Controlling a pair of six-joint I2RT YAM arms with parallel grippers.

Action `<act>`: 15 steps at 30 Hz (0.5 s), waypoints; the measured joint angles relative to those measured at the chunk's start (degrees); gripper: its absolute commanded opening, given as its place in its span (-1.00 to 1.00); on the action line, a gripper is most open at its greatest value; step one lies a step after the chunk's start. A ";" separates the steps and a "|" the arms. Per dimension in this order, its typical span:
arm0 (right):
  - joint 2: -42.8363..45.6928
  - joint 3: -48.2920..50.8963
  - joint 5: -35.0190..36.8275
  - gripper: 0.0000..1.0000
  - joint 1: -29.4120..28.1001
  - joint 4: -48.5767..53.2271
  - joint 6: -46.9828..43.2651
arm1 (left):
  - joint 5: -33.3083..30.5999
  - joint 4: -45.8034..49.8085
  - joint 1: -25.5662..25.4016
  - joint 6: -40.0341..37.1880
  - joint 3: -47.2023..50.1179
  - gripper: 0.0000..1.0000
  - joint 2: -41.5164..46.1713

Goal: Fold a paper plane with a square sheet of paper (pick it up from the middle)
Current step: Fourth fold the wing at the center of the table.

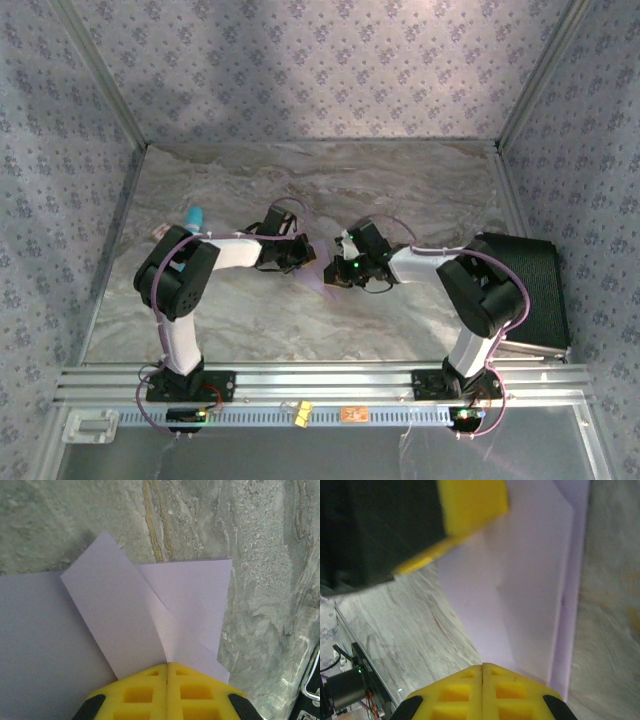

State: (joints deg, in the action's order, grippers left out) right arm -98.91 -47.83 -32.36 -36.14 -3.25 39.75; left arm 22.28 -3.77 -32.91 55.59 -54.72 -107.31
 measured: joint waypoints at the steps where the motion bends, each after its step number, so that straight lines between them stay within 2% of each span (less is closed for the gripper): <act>1: -0.44 -1.29 0.04 -0.98 0.00 0.52 -0.31 | 0.11 -0.37 0.00 0.02 0.15 -0.91 0.00; 7: -5.55 -6.69 1.81 -0.95 -0.42 3.65 -1.70 | 0.26 -1.20 0.00 0.17 0.48 -0.91 0.00; 10: -6.45 -6.62 3.08 -0.96 -0.66 6.23 -3.17 | 0.26 -1.38 0.00 0.20 0.57 -0.91 0.00; 15: -5.55 -4.50 3.48 -0.95 -0.63 4.94 -4.26 | 0.46 -1.55 0.15 0.20 0.70 -0.91 0.00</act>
State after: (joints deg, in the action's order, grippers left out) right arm -104.47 -52.34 -28.88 -36.77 1.69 35.48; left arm 22.74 -5.32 -32.75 55.79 -54.02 -107.31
